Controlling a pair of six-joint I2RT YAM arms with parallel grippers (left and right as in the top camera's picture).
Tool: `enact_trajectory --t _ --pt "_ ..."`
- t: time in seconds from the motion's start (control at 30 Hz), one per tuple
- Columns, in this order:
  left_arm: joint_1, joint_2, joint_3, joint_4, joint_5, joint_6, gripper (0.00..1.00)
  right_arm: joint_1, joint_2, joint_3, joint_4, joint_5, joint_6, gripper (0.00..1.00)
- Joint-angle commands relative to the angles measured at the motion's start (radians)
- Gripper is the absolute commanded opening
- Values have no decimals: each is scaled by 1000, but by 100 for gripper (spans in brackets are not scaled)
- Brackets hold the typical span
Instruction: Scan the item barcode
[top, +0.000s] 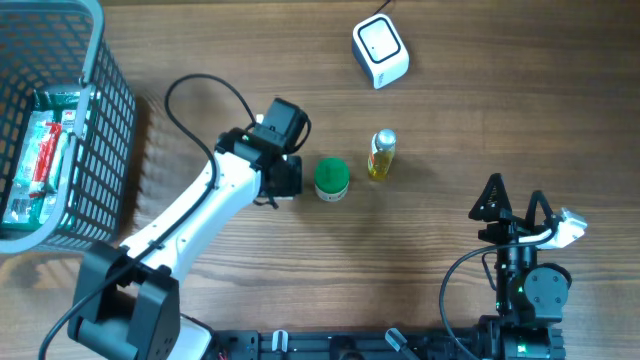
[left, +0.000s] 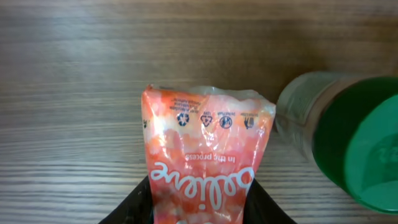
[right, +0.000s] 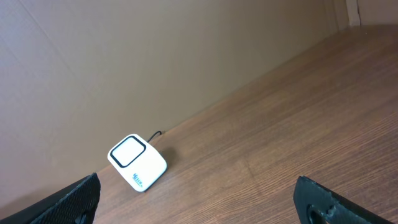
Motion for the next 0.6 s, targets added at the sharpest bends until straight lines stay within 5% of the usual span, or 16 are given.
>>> enact_trajectory --t 0.0,0.27,0.57 --pt "-33 -5 -33 60 63 -21 31 -4 -3 0 3 -10 -3 100" --pt "-111 -6 -33 90 161 -22 32 -4 -3 0 3 -10 -4 100" --pt "-140 -5 -33 86 79 -50 32 -4 -3 0 3 -10 -4 100"
